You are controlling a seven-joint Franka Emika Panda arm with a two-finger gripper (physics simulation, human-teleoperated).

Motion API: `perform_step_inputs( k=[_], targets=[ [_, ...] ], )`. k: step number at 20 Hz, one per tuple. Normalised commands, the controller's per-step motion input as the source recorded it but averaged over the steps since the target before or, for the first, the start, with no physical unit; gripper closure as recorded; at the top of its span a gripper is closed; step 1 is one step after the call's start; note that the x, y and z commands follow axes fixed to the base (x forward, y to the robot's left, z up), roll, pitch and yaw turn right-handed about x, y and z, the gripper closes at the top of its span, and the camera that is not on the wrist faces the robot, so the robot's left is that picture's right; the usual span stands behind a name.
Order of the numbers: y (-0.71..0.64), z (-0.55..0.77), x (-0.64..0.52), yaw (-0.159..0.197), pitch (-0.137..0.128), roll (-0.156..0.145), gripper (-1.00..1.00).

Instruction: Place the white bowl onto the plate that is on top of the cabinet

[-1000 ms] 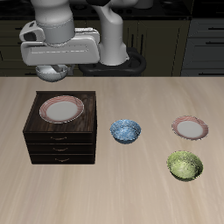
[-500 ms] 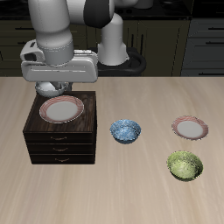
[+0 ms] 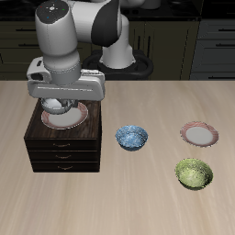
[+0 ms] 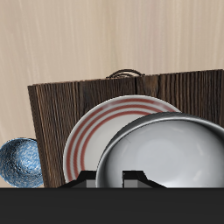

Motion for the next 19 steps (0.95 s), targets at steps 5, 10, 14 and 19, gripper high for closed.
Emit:
perform_step_inputs(
  k=[5,10,14,19],
  targets=[
    [-0.07,-0.29,0.0,0.013,0.094,-0.057,1.0],
    [0.01,0.03,-0.07,-0.025,0.014,0.017,-1.0],
    [0.13,0.06,-0.09,0.001,0.001,0.028,-1.0],
    [0.19,0.21,-0.15,0.004,-0.037,0.021,-1.0]
  ],
)
